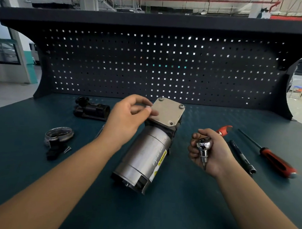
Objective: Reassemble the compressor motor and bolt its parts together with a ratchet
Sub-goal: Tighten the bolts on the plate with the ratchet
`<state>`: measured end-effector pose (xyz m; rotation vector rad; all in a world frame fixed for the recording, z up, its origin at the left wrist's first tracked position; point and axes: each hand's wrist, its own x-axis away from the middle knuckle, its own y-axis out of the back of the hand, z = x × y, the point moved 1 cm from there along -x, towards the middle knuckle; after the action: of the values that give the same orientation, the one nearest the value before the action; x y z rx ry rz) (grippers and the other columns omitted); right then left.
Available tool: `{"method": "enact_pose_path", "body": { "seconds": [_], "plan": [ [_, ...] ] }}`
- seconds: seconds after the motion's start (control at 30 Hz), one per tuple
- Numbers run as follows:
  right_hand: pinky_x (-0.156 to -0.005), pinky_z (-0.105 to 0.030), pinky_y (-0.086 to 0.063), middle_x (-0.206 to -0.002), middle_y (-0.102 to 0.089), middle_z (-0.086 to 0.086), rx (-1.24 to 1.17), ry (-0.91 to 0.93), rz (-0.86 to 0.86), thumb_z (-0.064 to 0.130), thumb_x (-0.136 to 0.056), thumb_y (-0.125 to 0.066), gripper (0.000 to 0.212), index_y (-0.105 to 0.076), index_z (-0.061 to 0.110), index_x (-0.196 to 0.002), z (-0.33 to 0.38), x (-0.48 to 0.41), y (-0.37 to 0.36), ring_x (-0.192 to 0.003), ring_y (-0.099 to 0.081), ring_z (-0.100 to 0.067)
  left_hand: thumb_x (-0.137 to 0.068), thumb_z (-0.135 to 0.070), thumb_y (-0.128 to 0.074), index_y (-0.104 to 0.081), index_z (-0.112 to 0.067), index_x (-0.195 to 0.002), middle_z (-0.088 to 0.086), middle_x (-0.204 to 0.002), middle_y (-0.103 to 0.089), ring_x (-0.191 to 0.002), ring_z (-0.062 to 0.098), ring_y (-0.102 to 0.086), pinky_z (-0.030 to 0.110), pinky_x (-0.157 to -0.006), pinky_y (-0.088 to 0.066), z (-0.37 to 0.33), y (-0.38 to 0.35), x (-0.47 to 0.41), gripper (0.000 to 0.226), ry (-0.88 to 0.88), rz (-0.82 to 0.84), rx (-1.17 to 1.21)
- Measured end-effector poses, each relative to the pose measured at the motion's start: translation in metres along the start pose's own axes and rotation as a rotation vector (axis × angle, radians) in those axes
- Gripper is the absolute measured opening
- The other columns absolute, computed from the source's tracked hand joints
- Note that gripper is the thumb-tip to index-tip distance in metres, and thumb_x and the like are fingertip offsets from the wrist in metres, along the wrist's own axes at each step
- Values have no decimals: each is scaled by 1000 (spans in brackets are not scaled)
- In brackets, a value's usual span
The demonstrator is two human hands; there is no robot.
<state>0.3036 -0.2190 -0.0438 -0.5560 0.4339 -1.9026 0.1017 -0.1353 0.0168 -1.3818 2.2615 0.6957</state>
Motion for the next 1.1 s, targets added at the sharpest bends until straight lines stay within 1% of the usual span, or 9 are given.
{"method": "enact_pose_path", "body": {
  "seconds": [0.1,0.27,0.4,0.5,0.63,0.73,0.8,0.87,1.1],
  "plan": [
    [-37,-21,-34,-51,-51,-3,-10,-8,-2,25,-84,-47,25,-51,12,-63,0,0,0,-38,-40,-13,-90,-10,-62,-58,-21,-87,-12,-83,-74,-81,2,-68,14,-78,-49,-7,-13,3,11,-59,8,32],
    [-37,-20,-34,-51,-51,-4,-28,-12,-1,24,-83,-48,24,-51,11,-63,0,-1,-1,-38,-39,-13,-79,-8,-73,-63,-25,-75,-9,-82,-74,-83,6,-69,21,-79,-51,-10,-28,-1,20,-76,18,74],
    [-37,-20,-33,-50,-50,-4,-42,-17,6,24,-82,-49,23,-51,10,-63,0,0,-3,-37,-39,-13,-70,-20,-81,-67,-32,-72,-1,-82,-69,-74,-1,-59,10,-70,-39,-3,-35,-5,18,-63,-72,-167],
    [-36,-21,-33,-50,-50,-4,-50,-18,13,24,-80,-49,22,-51,10,-63,0,1,-3,-37,-38,-13,-67,-18,-83,-69,-29,-71,1,-83,-67,-72,-9,-54,1,-68,-35,-1,-39,-4,17,-52,-94,-185],
    [-36,-20,-33,-49,-50,-4,-42,-29,10,24,-82,-48,23,-50,11,-64,-1,1,-4,-37,-38,-12,-67,-23,-83,-69,-26,-68,-10,-77,-65,-89,1,-49,3,-74,-32,-4,-38,-4,14,-100,-121,-285],
    [-36,-19,-33,-49,-49,-3,-48,-40,10,24,-83,-47,23,-49,11,-64,-1,2,-5,-36,-38,-12,-66,-23,-83,-69,-20,-67,-7,-75,-66,-88,10,-51,8,-76,-34,-6,-37,-2,14,-149,-135,-333],
    [-37,-19,-33,-49,-50,-3,-52,-43,5,24,-83,-47,24,-49,11,-64,-1,2,-5,-36,-38,-12,-66,-23,-83,-69,-15,-67,-5,-73,-66,-87,16,-52,24,-82,-41,-9,-38,1,16,-239,-147,-418],
    [-36,-19,-33,-49,-50,-3,-57,-47,-4,24,-84,-47,24,-49,11,-64,-2,2,-6,-36,-39,-12,-66,-21,-83,-70,-11,-67,-2,-72,-67,-85,21,-54,37,-80,-44,-11,-40,4,16,-304,-155,-476],
    [-36,-17,-33,-49,-50,-3,-110,-76,-24,23,-85,-45,24,-48,11,-65,-3,3,-5,-35,-38,-11,-66,-13,-83,-71,-7,-68,-3,-71,-69,-78,18,-56,23,-71,-42,-10,-42,7,13,-339,-163,-464]
  ]
}}
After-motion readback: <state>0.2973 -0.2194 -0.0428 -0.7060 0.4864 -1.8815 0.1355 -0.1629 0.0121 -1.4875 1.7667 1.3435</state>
